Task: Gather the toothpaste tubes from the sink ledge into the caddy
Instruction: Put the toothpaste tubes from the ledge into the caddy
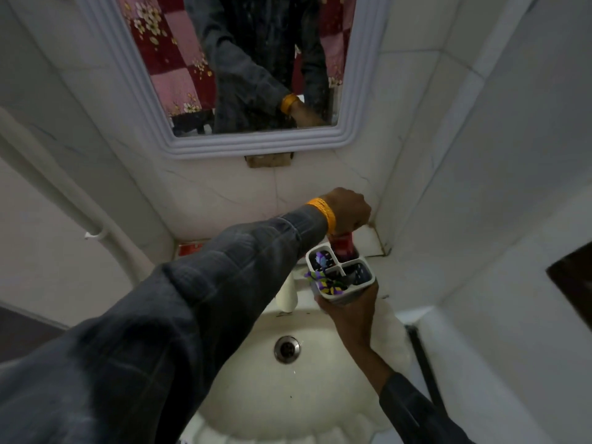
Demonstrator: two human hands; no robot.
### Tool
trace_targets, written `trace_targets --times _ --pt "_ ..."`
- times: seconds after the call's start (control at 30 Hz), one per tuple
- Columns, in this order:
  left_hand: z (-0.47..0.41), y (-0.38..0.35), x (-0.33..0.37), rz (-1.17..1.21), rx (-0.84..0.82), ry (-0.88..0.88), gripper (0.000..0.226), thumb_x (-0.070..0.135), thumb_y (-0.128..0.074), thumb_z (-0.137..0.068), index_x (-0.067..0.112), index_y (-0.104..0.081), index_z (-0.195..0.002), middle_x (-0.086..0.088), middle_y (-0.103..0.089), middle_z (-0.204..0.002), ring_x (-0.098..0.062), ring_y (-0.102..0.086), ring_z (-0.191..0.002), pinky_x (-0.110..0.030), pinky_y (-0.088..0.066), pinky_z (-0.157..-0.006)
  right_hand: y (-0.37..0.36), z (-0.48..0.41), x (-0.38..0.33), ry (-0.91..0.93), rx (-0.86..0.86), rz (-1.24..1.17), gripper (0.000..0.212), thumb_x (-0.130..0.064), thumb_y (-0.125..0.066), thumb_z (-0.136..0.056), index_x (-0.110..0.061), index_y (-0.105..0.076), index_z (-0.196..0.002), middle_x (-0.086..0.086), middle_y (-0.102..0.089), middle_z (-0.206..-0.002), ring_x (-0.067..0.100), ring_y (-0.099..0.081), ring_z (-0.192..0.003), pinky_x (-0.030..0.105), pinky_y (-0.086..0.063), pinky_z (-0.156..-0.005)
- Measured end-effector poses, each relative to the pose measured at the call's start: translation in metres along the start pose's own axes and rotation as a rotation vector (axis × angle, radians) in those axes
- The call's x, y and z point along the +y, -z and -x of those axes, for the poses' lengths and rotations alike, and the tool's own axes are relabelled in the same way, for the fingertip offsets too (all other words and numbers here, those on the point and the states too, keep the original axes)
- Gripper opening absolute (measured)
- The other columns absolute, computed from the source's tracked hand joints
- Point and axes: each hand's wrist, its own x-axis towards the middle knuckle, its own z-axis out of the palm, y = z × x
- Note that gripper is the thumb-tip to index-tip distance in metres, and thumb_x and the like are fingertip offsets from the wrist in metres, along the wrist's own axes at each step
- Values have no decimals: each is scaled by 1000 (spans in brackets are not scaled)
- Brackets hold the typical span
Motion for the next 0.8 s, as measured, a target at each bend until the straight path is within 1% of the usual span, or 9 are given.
trace_targets --times 0.1,0.17,0.27,0.4,0.5,0.53,0.67,0.7,0.8 --pt "-1 1 -11 157 1 80 30 5 -79 -72 11 -69 -99 -11 -70 -105 -29 -67 -94 -33 -49 -71 -2 2 1 -22 49 -8 120 -9 -109 -53 -6 -43 -153 4 -60 -152 12 -62 -140 42 -59 -114" --pt "0 -6 -13 247 -60 135 26 14 -80 -76 8 -69 -99 -11 -71 -100 -24 -68 -79 -31 -53 -70 -3 4 0 -28 58 -26 118 -8 -109 -55 -8 -43 -153 1 -61 -151 12 -63 -140 49 -60 -112" --pt "0 -22 -15 316 -101 174 19 18 -75 -83 8 -70 -99 -12 -74 -96 -22 -69 -68 -31 -60 -69 -2 2 -2 -33 28 -55 116 -4 -108 -57 -9 -44 -154 -1 -62 -151 12 -64 -140 52 -60 -110" --pt "13 -31 -26 423 -14 211 20 22 -73 -85 12 -71 -103 -11 -74 -101 -24 -72 -80 -35 -61 -77 0 1 -9 -32 29 -82 115 -10 -110 -56 -18 -48 -153 -1 -65 -150 17 -66 -139 55 -62 -107" --pt "50 -44 -49 506 105 331 21 22 -67 -89 14 -71 -108 -9 -71 -109 -26 -67 -96 -32 -53 -84 -1 1 -17 26 56 -61 107 -9 -111 -53 -44 -59 -139 -14 -74 -135 9 -74 -126 45 -64 -106" --pt "65 -53 -58 542 131 385 21 20 -65 -90 12 -71 -108 -10 -71 -111 -28 -66 -99 -33 -53 -87 -2 1 -17 28 55 -55 106 -7 -110 -52 -44 -61 -138 -13 -76 -132 11 -75 -124 44 -64 -104" --pt "116 -105 -87 609 116 580 20 14 -62 -88 10 -73 -104 -14 -72 -112 -33 -67 -103 -37 -54 -91 -4 0 -17 3 34 -71 106 -3 -110 -53 -14 -59 -146 3 -75 -139 18 -76 -126 53 -62 -106" --pt "126 -118 -92 627 108 624 21 15 -63 -88 10 -72 -105 -14 -72 -114 -33 -66 -104 -38 -54 -92 -6 2 -18 -15 35 -85 103 2 -108 -54 -14 -59 -143 4 -74 -137 11 -76 -123 47 -63 -106" --pt "143 -151 -98 707 97 709 30 23 -67 -89 12 -65 -118 -11 -66 -124 -29 -62 -111 -39 -51 -98 -10 8 -24 8 61 -116 97 21 -97 -57 -16 -51 -133 10 -68 -137 -25 -67 -105 2 -54 -92"
